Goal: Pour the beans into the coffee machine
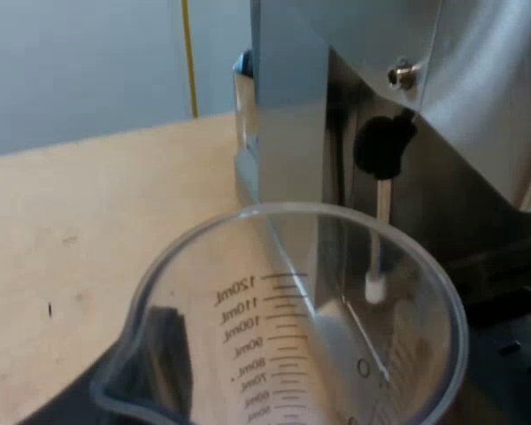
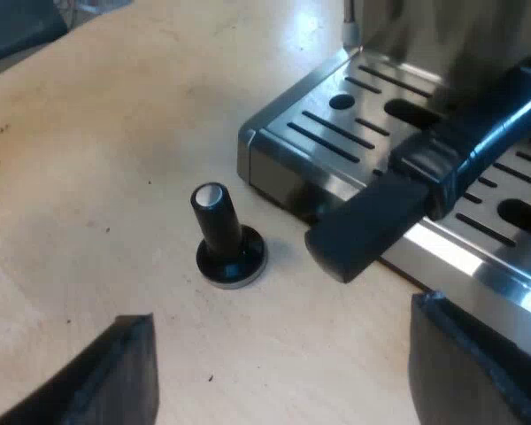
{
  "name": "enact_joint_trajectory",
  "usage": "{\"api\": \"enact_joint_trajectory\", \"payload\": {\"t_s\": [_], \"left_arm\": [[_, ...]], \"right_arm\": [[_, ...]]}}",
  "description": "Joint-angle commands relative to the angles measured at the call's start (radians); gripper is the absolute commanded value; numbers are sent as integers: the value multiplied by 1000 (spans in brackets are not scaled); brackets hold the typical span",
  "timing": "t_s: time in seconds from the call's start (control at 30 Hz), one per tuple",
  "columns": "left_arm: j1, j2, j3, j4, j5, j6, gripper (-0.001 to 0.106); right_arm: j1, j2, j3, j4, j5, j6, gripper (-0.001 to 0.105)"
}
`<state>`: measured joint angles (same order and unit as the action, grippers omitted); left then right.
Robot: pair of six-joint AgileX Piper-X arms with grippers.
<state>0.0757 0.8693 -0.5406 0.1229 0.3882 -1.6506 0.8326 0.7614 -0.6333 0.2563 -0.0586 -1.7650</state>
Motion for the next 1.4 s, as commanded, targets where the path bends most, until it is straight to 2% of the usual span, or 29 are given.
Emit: {"api": "enact_joint_trajectory", "payload": {"t_s": [0.03, 0.23, 0.4, 0.67, 1.0, 1.4], "left_arm": [[3, -9, 81, -179, 9, -14, 11], [3, 46, 152, -363, 5, -14, 11], [3, 140, 159, -445, 5, -33, 11], [3, 270, 159, -544, 5, -35, 11], [3, 443, 159, -575, 5, -35, 11], [3, 649, 159, -846, 7, -35, 11]], "right_arm": [[2, -6, -2, -20, 3, -2, 62], [2, -6, -2, -20, 64, -2, 62], [2, -6, -2, -20, 59, -2, 62], [2, -6, -2, -20, 59, -2, 62], [2, -6, -2, -20, 59, -2, 62], [2, -6, -2, -18, 59, -2, 62]]}}
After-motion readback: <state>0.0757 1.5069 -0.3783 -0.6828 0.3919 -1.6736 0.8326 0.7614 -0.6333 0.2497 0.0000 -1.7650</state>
